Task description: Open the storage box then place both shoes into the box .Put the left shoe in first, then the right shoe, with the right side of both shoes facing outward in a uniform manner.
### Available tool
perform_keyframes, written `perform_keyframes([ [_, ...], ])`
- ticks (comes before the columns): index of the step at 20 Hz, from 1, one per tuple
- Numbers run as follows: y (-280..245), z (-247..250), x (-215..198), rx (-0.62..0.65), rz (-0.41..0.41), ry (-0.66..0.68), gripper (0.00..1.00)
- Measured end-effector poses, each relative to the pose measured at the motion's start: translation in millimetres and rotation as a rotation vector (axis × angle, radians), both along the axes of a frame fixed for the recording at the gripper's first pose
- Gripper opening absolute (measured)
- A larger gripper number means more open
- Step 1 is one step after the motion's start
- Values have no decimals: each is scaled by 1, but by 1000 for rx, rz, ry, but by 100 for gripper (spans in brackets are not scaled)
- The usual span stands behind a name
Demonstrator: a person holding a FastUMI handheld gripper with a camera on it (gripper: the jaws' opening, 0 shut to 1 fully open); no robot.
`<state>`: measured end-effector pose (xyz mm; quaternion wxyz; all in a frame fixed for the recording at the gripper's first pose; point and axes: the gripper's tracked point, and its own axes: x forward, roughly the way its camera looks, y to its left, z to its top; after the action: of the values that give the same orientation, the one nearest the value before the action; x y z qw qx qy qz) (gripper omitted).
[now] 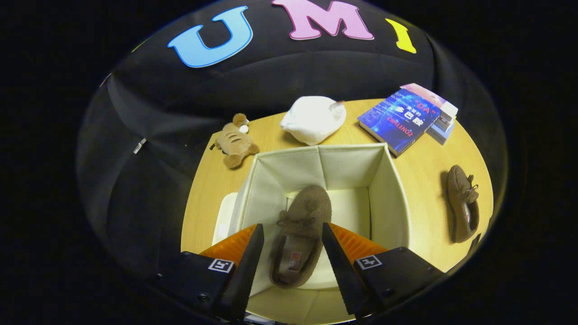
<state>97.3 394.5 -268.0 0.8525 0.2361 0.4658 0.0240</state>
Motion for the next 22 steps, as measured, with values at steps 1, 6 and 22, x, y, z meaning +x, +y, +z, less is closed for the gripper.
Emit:
perform_keyframes([
  [1, -5, 11, 2, -7, 8, -35, 82],
  [6, -53, 61, 4, -64, 35, -188, 82],
  [22, -311, -3, -84, -238, 27, -177, 82],
])
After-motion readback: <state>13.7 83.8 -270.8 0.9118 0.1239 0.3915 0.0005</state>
